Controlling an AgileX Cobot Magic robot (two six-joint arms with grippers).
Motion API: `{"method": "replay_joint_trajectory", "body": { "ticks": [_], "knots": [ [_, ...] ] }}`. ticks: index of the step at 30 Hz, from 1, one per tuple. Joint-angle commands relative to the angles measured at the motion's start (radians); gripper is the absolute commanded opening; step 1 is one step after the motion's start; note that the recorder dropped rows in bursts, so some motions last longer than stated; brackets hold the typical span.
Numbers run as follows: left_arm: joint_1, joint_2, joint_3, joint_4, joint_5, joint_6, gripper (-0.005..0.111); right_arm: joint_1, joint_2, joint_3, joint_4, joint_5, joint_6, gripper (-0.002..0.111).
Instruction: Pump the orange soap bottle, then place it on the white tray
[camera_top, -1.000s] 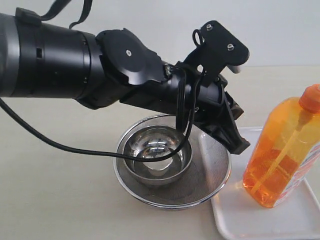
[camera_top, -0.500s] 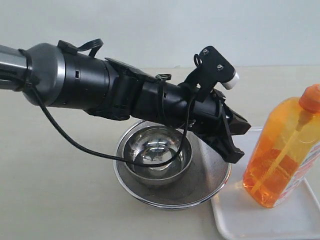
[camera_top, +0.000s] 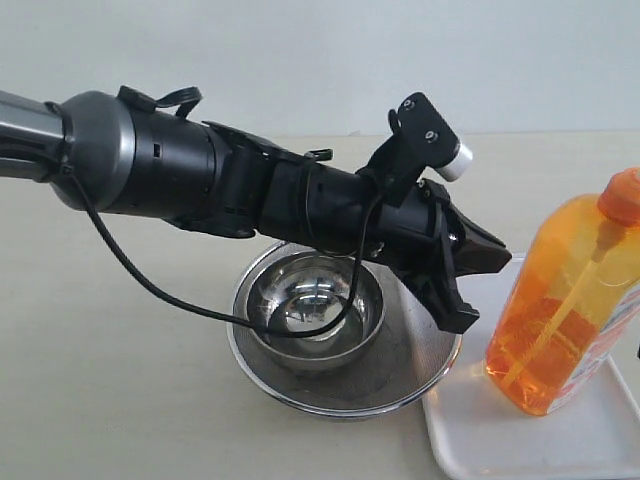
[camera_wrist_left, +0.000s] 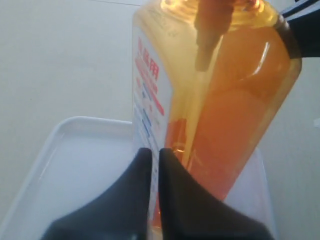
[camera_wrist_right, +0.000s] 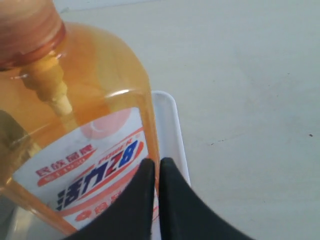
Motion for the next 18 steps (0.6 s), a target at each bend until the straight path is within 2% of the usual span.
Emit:
{"method": "replay_joint_trajectory", "body": {
  "ticks": [1, 6, 18],
  "knots": [
    [-0.001, 0.005, 0.005, -0.012, 0.051, 0.030, 0.005, 0.001, 0.043, 0.002, -0.079, -0.010, 0.064, 0.000],
    [-0.001, 0.010, -0.002, -0.012, -0.016, 0.037, 0.005, 0.001, 0.055, 0.002, -0.128, -0.010, 0.100, 0.000],
    [-0.008, 0.067, -0.078, -0.012, 0.009, 0.028, 0.005, 0.001, 0.055, 0.002, -0.151, 0.003, 0.106, 0.000]
  ]
}}
